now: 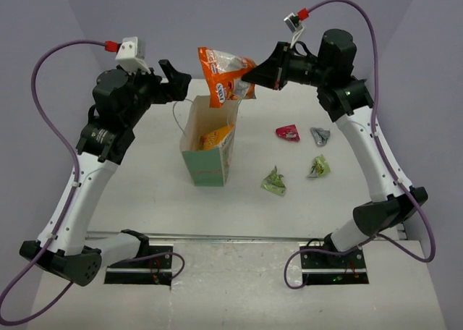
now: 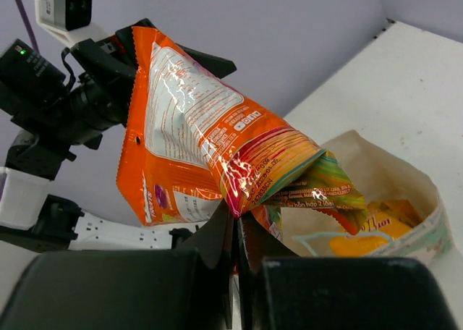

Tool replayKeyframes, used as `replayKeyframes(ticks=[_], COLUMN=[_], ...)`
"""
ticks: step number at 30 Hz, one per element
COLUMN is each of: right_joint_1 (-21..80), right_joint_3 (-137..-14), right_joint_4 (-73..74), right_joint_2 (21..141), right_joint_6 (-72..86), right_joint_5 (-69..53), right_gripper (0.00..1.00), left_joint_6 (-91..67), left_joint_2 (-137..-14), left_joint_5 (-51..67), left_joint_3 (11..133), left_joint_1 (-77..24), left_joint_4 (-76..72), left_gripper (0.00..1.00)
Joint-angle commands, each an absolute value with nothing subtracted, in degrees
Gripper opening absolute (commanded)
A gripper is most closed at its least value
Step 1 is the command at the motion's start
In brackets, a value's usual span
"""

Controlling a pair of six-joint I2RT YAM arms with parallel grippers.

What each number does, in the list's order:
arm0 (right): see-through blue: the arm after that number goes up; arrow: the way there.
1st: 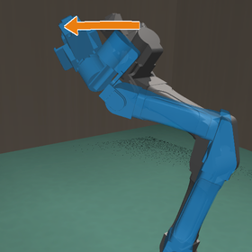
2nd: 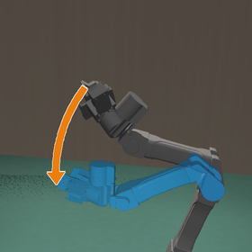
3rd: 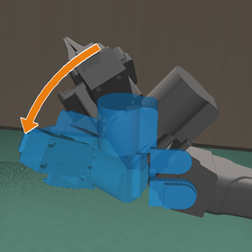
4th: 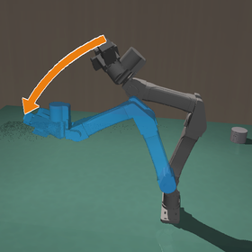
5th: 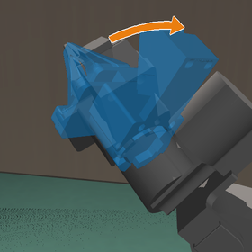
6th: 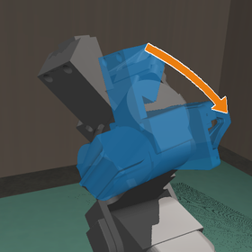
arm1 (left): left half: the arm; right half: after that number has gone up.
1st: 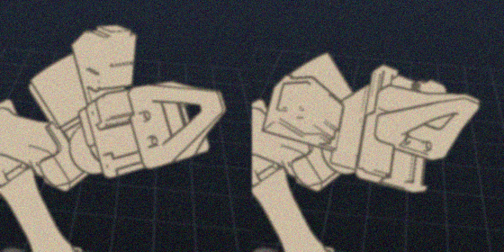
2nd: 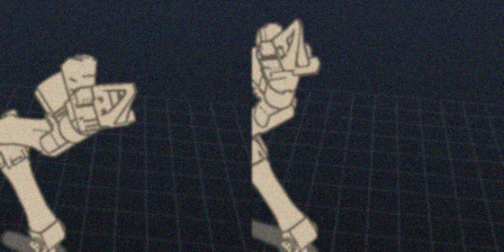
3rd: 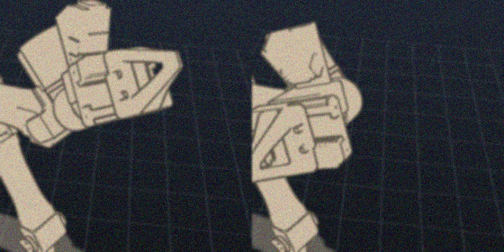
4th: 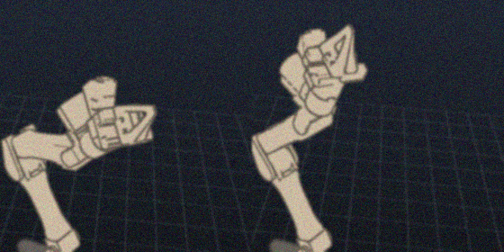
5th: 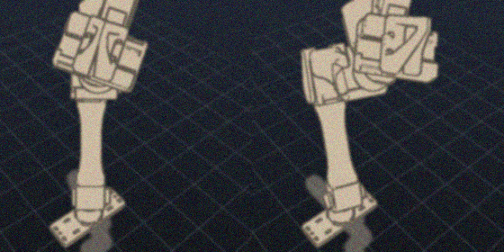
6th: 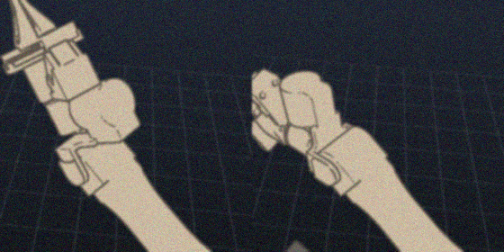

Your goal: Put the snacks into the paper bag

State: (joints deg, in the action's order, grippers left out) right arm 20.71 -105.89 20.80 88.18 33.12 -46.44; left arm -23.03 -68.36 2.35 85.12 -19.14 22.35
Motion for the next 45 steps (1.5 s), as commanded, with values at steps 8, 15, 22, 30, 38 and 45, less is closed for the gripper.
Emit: replayKeyframes(ticks=[8, 15, 22, 30, 38, 45], right_joint_1=[23.11, 25.22, 26.01, 26.10, 25.32, 21.98], right_joint_3=[-117.42, -117.68, -118.56, -117.95, -119.10, -96.12], right_joint_4=[9.05, 8.52, 7.56, 8.35, 18.18, 28.47], right_joint_2=[98.42, 102.48, 104.58, 103.54, 100.21, 79.25], right_joint_6=[40.78, 40.78, 42.18, 40.70, 36.04, 30.33], right_joint_5=[-56.78, -55.28, -54.58, -52.47, -48.70, -34.67], right_gripper=[0.00, 0.00, 0.16, 0.53, 0.64, 0.99], left_joint_6=[-20.39, -19.87, -17.93, -17.05, -18.37, -17.49], left_joint_2=[-63.90, -64.69, -66.18, -68.55, -69.79, -68.29], left_joint_5=[-17.13, -14.95, -14.68, -12.92, -11.69, -13.01], left_joint_3=[81.30, 81.83, 82.88, 83.32, 83.85, 83.94], left_joint_1=[-18.72, -18.72, -18.72, -18.72, -18.63, -18.72], left_joint_4=[12.05, 13.01, 13.45, 12.92, 13.79, 19.24], left_gripper=[1.00, 1.00, 1.00, 1.00, 1.00, 1.00])
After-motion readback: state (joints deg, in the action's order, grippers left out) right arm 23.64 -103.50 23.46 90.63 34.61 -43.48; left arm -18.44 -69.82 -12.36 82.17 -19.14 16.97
